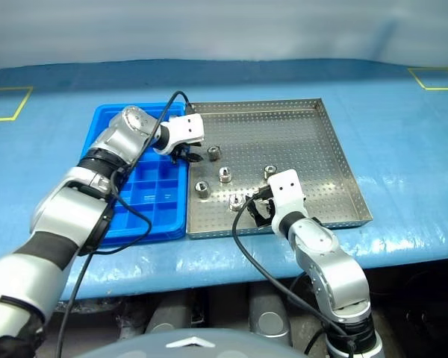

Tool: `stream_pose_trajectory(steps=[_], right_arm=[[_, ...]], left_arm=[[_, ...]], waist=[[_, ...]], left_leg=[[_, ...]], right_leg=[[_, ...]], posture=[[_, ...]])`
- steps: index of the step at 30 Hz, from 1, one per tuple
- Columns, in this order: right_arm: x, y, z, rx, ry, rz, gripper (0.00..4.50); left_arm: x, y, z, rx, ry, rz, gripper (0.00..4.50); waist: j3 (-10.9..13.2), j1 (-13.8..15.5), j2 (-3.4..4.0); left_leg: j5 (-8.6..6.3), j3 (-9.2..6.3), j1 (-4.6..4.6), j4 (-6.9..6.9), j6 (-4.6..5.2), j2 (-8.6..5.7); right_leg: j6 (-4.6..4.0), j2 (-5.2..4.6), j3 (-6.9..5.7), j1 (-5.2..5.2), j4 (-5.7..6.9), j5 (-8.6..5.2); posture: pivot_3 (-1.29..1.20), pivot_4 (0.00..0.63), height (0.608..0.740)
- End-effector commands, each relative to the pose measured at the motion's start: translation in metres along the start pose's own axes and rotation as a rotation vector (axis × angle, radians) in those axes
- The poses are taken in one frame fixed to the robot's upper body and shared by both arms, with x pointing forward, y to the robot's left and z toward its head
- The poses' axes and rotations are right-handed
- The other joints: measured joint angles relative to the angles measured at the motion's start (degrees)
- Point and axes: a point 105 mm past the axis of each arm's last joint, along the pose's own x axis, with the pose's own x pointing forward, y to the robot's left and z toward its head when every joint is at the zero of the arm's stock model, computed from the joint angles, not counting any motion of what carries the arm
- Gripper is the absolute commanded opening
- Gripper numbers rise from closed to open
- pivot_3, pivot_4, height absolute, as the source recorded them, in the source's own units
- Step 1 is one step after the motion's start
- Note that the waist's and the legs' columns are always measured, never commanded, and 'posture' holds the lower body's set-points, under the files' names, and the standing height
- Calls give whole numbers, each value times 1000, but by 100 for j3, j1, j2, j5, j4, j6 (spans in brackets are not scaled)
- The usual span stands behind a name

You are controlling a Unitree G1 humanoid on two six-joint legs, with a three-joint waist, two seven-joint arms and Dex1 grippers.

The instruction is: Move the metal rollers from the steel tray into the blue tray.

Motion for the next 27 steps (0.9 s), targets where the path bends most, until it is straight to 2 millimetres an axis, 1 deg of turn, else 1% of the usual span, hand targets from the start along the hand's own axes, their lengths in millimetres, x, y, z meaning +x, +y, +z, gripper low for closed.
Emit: stream_pose_trajectory(steps=[1, 2, 4, 6, 8, 17, 22, 26, 27], right_arm=[[-2, 1, 12, -12, -59, -6, 4500], [-2, 1, 12, -12, -60, -7, 4500], [-3, 1, 12, -10, -59, -10, 4500], [-3, 1, 11, -9, -58, -14, 4500], [-4, 1, 10, -8, -57, -20, 4500], [-7, -1, 8, 5, -60, -49, 4500], [-8, -2, 8, 8, -64, -57, 4500], [-8, -3, 8, 11, -65, -64, 4500], [-9, -4, 7, 12, -65, -66, 4500]], left_arm=[[-3, 13, 31, 36, -73, 65, 3588], [-1, 15, 33, 41, -72, 92, 3971], [2, 21, 37, 33, -69, 154, 4492], [5, 22, 40, 17, -66, 173, 4492], [9, 20, 38, 31, -39, 158, 4492], [16, 11, 19, 17, 68, 112, 4492], [19, 8, 5, -42, 101, 125, 4492], [21, 6, -6, -55, 145, 128, 4492], [21, 6, -7, -57, 153, 132, 4319]], waist=[[0, 11, 0], [0, 7, 0], [0, 3, -1], [0, -14, -1], [0, -42, 0], [0, -232, -1], [0, -286, -1], [0, -321, -1], [0, -327, -1]], left_leg=[[0, 0, 0, 0, 0, -1], [0, 0, -1, 1, 0, -2], [-1, 1, -1, 1, 1, -3], [-1, 2, 0, 2, 2, -3], [-1, 3, 1, 1, 2, -3], [-1, 4, 0, 1, 2, -3], [-1, 3, 0, 1, 2, -2], [-1, 4, 0, 1, 2, -3], [-1, 3, 1, 1, 2, -3]], right_leg=[[1, 0, 0, 1, 0, 0], [1, -1, 0, 0, 0, 1], [4, -1, 3, 0, -1, 2], [5, 0, 5, 0, 0, 3], [8, 1, 6, 0, 0, 1], [11, 0, 8, -1, 1, 0], [17, 1, 8, -1, 1, -4], [18, 0, 9, -1, 1, -3], [19, -1, 9, -1, 1, -3]], posture=[[-210, 150, 740], [-210, 150, 740], [-222, 150, 740], [-235, 150, 740], [-242, 150, 740], [-277, 150, 740], [-289, 150, 740], [-289, 150, 740], [-289, 150, 740]])
